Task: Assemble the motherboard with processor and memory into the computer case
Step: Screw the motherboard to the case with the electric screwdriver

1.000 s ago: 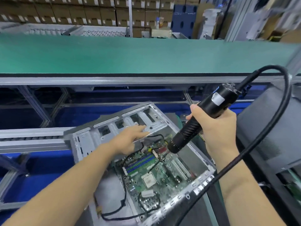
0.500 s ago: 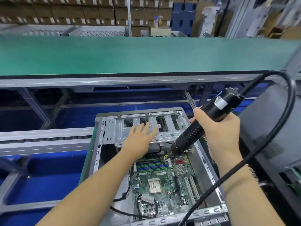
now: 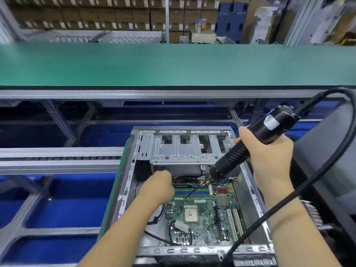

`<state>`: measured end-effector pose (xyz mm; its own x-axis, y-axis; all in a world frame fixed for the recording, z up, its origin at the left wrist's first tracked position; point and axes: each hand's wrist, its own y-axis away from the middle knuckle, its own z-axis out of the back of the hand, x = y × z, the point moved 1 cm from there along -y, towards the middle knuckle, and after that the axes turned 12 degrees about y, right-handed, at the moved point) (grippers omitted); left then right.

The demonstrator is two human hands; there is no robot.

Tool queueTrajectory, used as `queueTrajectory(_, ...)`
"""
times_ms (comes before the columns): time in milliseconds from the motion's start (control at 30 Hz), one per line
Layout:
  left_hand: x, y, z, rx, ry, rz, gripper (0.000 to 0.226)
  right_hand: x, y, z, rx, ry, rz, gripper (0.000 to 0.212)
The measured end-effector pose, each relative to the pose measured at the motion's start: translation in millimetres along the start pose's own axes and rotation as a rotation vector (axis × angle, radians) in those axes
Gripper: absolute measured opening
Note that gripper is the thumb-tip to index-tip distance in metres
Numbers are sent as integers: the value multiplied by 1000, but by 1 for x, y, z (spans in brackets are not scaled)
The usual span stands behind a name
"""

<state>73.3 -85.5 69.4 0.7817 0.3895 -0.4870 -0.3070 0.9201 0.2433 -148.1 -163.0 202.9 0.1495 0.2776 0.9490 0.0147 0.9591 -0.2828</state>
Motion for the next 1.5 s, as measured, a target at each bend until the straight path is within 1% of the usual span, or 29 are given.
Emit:
queueTrajectory(33, 8, 3, -6, 78, -47, 118, 14, -1, 1, -1, 1, -6, -6, 15)
queueTrajectory(67, 16, 5, -13, 173, -100, 191, 12, -1, 2, -1, 6, -12, -13, 14)
queueTrajectory(133, 28, 3, -29, 331, -128, 247, 25, -1, 4, -3, 22, -9, -22, 10)
queueTrajectory(167, 30, 0, -35, 350, -80, 259, 30, -1, 5, -4, 25, -5, -24, 12)
queueTrajectory(300, 38, -10, -48, 200, 158, 309, 31, -1, 6, -9, 15, -5, -29, 11)
queueTrajectory(400, 45, -14, -58, 164, 285, 343, 31, -3, 7, -11, 22, -7, -36, 11)
queueTrajectory(500, 47, -17, -58, 73, 340, 350, 10, -4, 6, -12, 21, -35, -49, 15)
queueTrajectory(600, 44, -17, -53, -98, 401, 308, 20, -2, 5, -16, 2, -50, -34, 14)
queueTrajectory(633, 43, -17, -53, -106, 400, 278, 25, -1, 4, -17, -2, -46, -23, 13)
queueTrajectory(667, 41, -16, -54, -78, 389, 250, 28, 0, 3, -18, -3, -41, -13, 13)
queueTrajectory(733, 37, -12, -57, 31, 336, 198, 29, 2, 1, -21, -8, -41, 4, 13)
queueTrajectory(800, 34, -11, -57, 123, 246, 119, 20, 3, 0, -24, -7, -42, 17, 13)
queueTrajectory(867, 32, -11, -56, 178, 197, 29, 13, 4, 0, -28, -8, -46, 28, 12)
queueTrajectory(900, 30, -11, -55, 209, 200, -7, 12, 3, -1, -29, -15, -51, 30, 12)
queueTrajectory(933, 29, -10, -54, 243, 218, -33, 15, 2, -1, -31, -24, -59, 28, 13)
queueTrajectory(1033, 24, -4, -50, 386, 262, -72, 24, -2, -2, -36, -41, -68, 24, 12)
queueTrajectory(1133, 20, 5, -55, 545, 235, -77, 20, -8, -1, -42, -63, -54, 12, 11)
queueTrajectory(1167, 19, 5, -57, 552, 233, -70, 20, -10, 0, -43, -72, -50, 8, 12)
queueTrajectory(1300, 22, -2, -59, 379, 264, 4, 10, -13, 1, -48, -77, -43, 13, 10)
queueTrajectory(1367, 25, -6, -57, 273, 294, 110, 16, -14, 0, -48, -83, -47, 15, 11)
queueTrajectory(1433, 33, -9, -54, 106, 424, 277, 27, -15, -2, -47, -89, -48, 6, 12)
queueTrajectory(1467, 36, -10, -52, 30, 500, 329, 27, -16, -3, -46, -94, -42, 0, 13)
queueTrajectory(1500, 38, -11, -50, -23, 568, 344, 21, -18, -4, -45, -100, -37, -6, 14)
